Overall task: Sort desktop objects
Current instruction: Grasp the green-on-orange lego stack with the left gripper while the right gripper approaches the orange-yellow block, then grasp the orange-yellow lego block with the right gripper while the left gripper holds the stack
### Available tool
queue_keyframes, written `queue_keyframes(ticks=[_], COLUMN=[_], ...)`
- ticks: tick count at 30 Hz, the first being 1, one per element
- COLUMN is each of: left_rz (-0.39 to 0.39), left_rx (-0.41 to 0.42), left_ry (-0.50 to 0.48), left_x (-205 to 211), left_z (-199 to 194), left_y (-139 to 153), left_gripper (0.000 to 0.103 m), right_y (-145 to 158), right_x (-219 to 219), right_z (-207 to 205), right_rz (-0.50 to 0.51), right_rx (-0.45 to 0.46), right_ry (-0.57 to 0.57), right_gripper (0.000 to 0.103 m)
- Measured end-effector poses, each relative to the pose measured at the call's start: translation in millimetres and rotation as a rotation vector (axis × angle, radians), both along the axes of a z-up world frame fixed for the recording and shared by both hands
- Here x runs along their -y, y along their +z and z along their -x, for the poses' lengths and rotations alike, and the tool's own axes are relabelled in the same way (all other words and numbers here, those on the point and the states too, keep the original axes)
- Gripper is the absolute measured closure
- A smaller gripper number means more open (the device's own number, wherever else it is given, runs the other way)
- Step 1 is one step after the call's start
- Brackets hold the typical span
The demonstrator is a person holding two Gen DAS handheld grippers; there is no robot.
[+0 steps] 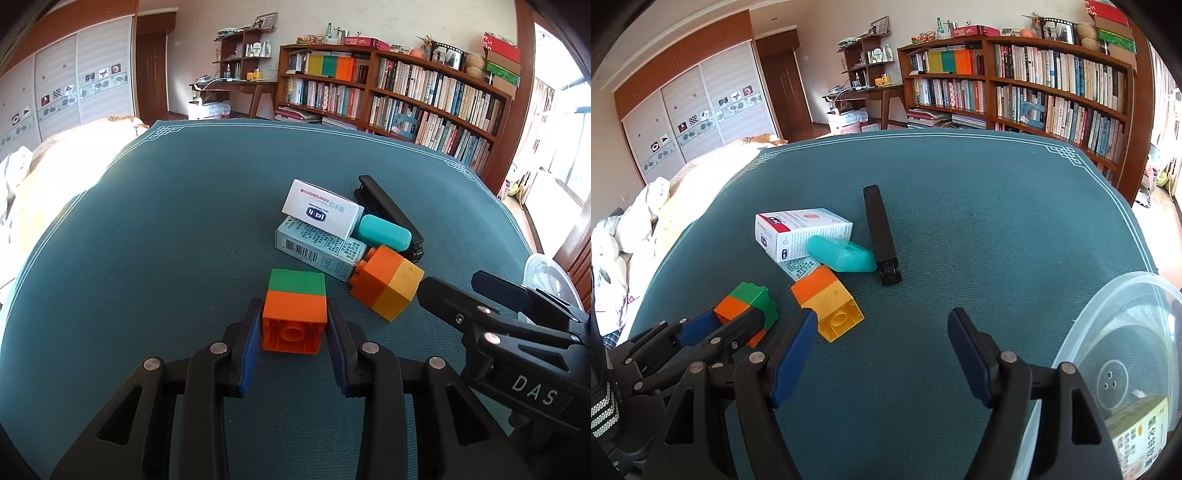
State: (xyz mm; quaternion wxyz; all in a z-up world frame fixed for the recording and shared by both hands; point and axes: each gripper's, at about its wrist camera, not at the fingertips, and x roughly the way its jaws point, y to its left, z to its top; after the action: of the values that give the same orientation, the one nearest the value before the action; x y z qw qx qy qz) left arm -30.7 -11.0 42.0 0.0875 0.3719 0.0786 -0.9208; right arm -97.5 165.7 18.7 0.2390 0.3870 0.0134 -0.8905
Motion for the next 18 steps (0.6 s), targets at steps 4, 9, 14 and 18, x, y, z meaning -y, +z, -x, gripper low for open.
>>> queue_keyframes(ticks=[4,9,14,18], left_rz=[0.010,0.010,0.010,0.012], left_rx=[0.012,0.019,0.020,0.020], left_ry=[-0.004,-0.005,-0.006,-0.006], left_x=[-3,-4,-3,-4], left_z=[0,0,0,-1], left_y=[-3,-4,-4,-4], left_gripper=[0.068,0.068,0.068,0.068], right_y=[-3,-6,-12,-12], right_x=[5,19,30,33], right_z=[12,18,20,17], right_rz=[0.057,0.051,0.055,0.055], right_rx=[0.053,0.059,0.083,0.082], right_ry=[0.033,0.071,0.106,0.116], right_gripper=[0.026,0.027,0.040,0.051])
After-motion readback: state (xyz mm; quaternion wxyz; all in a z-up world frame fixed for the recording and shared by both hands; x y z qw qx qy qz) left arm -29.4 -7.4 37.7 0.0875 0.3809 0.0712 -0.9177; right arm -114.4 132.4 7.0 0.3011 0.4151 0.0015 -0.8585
